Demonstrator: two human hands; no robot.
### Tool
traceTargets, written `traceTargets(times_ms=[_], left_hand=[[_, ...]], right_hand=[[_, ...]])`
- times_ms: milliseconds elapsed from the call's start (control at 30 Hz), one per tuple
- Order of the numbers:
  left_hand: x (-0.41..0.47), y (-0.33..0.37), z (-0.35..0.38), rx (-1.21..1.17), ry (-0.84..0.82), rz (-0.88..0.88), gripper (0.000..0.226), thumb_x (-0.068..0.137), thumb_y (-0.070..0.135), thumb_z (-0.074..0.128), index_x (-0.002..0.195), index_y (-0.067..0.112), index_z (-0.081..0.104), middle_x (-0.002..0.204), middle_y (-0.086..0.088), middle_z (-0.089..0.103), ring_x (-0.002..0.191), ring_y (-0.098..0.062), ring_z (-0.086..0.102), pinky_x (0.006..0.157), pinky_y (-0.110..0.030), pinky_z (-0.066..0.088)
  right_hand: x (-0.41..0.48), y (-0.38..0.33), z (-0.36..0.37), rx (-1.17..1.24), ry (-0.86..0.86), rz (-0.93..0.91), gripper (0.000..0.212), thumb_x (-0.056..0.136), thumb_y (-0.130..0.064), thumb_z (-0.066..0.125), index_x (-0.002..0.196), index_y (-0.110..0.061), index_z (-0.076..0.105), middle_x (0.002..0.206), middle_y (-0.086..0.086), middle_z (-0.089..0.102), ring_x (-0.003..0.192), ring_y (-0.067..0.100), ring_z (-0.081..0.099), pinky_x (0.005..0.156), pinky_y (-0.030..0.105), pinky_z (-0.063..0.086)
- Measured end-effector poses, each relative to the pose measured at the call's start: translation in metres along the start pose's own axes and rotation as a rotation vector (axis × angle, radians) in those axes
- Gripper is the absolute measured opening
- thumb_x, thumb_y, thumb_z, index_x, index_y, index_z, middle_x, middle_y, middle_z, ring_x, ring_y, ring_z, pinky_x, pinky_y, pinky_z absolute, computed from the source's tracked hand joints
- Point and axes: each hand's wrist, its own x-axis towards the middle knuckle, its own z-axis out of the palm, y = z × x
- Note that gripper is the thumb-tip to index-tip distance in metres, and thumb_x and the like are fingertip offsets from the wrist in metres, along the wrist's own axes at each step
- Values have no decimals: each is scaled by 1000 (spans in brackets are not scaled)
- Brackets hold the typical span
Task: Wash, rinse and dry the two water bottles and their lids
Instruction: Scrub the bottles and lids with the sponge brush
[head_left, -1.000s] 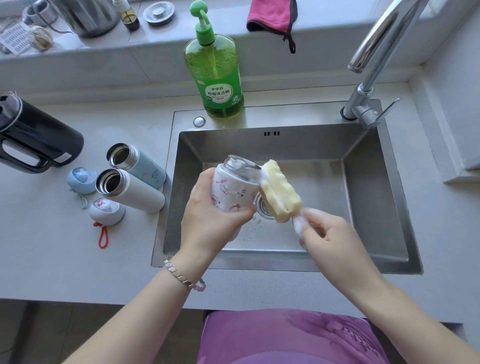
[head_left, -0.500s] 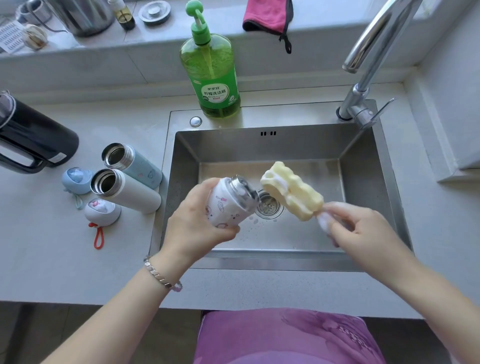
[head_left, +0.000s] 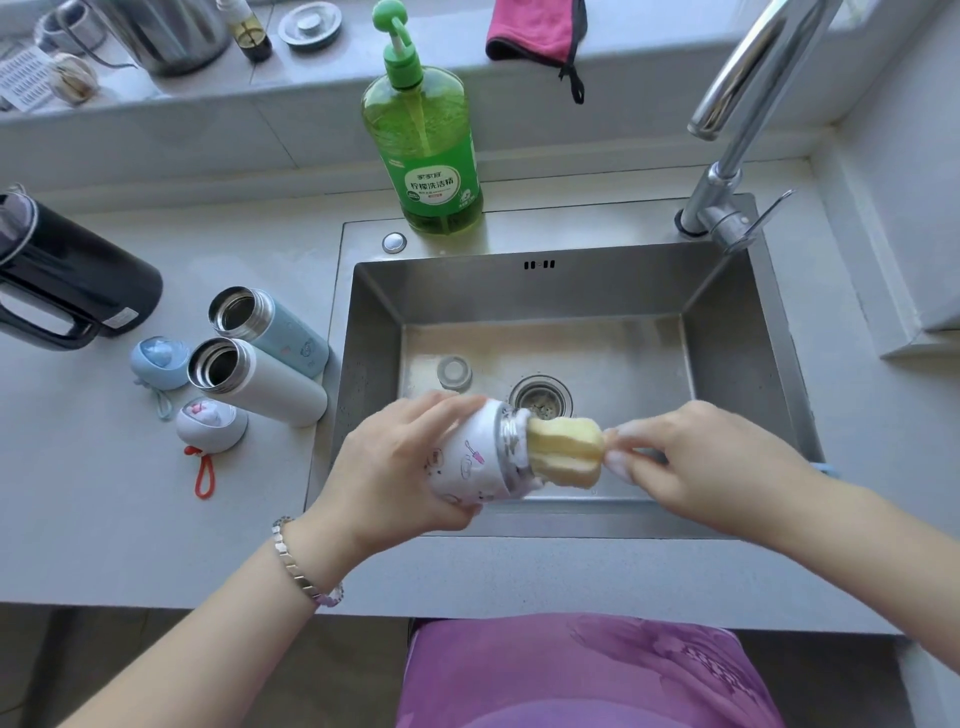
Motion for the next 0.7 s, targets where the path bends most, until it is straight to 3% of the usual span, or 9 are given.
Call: traceTargets(times_ms=[67, 133, 267, 367, 500, 700], left_hand=[[1, 0, -1, 20, 18, -30, 73, 47, 46, 60, 118, 32, 48, 108, 14, 60, 83, -17, 59, 66, -25, 47], [1, 4, 2, 25, -7, -18, 75, 45, 40, 64, 118, 32, 47, 107, 13, 61, 82, -17, 60, 64, -26, 49], [0, 11, 1, 35, 5, 24, 75, 45, 36, 65, 118, 29, 48, 106, 11, 62, 78, -18, 59, 62, -26, 49], [3, 8, -2, 86, 27, 46, 72, 46, 37, 62, 116, 27, 50, 103, 10, 62, 73, -19, 57, 61, -24, 46], [6, 11, 3, 132, 20, -8, 79, 40, 31, 68, 116, 28, 48, 99, 9, 62, 68, -22, 57, 58, -24, 41], [12, 13, -1, 163, 54, 9, 76, 42, 32, 67, 116, 29, 50, 96, 9, 62, 68, -22, 54, 56, -27, 41]], right_hand=[[-5, -10, 3, 76, 15, -69, 20, 90, -37, 48, 90, -26, 65, 48, -5, 42, 56, 16, 43, 53, 27, 33], [-2, -19, 0, 217, 10, -119, 19, 87, -36, 51, 82, -25, 66, 52, -18, 50, 51, 10, 42, 46, 22, 27], [15, -10, -8, 252, 15, 13, 15, 85, -33, 57, 83, -28, 71, 51, -27, 50, 51, 5, 45, 49, 24, 29], [11, -9, -2, 207, -12, 55, 17, 86, -34, 54, 85, -30, 70, 47, -14, 50, 52, 12, 43, 53, 26, 35], [7, -28, -9, 207, -45, -39, 19, 87, -33, 52, 80, -27, 69, 46, -5, 45, 50, 13, 40, 49, 23, 33], [31, -14, -10, 269, -32, 113, 24, 84, -32, 56, 70, -14, 67, 52, 0, 48, 54, 15, 39, 53, 31, 36]])
